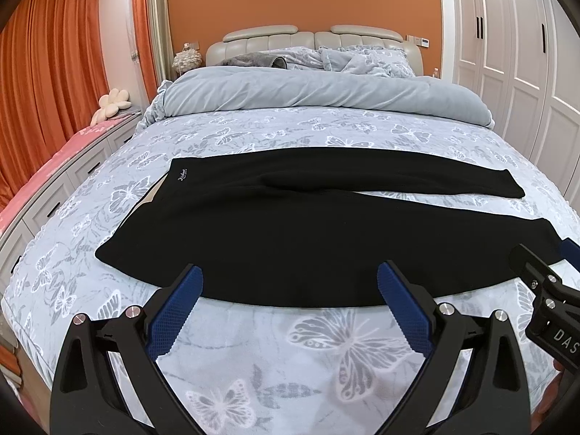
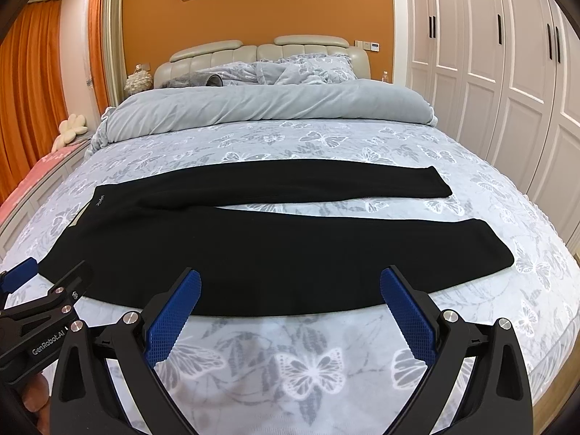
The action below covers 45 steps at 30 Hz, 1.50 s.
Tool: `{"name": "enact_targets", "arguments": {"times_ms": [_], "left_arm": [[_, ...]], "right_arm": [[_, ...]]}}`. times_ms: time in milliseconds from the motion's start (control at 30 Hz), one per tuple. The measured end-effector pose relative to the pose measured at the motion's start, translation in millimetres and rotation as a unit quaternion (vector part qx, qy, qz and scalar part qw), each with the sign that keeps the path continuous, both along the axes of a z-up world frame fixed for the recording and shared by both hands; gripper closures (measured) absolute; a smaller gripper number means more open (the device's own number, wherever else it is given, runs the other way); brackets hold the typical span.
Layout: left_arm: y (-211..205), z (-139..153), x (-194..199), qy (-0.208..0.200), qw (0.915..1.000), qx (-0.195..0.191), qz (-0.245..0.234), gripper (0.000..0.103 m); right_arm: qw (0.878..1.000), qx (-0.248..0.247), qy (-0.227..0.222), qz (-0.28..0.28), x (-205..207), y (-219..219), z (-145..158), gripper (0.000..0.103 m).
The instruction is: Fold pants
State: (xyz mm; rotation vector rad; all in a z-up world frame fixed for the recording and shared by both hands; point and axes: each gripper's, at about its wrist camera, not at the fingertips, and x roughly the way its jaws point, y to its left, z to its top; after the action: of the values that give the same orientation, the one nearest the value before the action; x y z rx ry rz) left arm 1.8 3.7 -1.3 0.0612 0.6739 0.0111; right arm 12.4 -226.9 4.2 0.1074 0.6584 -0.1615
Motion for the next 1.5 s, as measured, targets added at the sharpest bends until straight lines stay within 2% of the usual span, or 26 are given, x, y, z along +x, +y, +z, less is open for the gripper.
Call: {"name": "enact_targets", "arguments": {"times_ms": [767,1000,1200,1333,1400,1500], "left_arm": [[1,-1,0,0.002,1.0,0.001,-0.002,0.008],[1,-6,6,0.016,0.9998,-0.002,-0.011,0.008],[7,-5,24,0.019,0.9998,-0.003,-0.008,0.007],[13,-1,36,0.013,0.9999,-0.001,0.004,0.007],[16,1,43,0.013,0.9999,0.001,0.008,0.007],[33,14,79,0.02,0.9997,-0.004,-0.013,0.005]], "right_arm": [[1.0,0.002,0.002,0.002,1,-1,-1,0.005],[1.0,0.012,0.015,0.001,7,-4,-6,0.005],[0.999,0.03,0.029,-0.005,22,-32,-5,0.005],[0.999,0.026,0.02,-0.038,32,-61,1,0.005],[0.999,0.03,0.023,-0.038,39,-74,2,0.005],[0.999,0.003,0.033,-0.028,64,-107,10,0.005]]}}
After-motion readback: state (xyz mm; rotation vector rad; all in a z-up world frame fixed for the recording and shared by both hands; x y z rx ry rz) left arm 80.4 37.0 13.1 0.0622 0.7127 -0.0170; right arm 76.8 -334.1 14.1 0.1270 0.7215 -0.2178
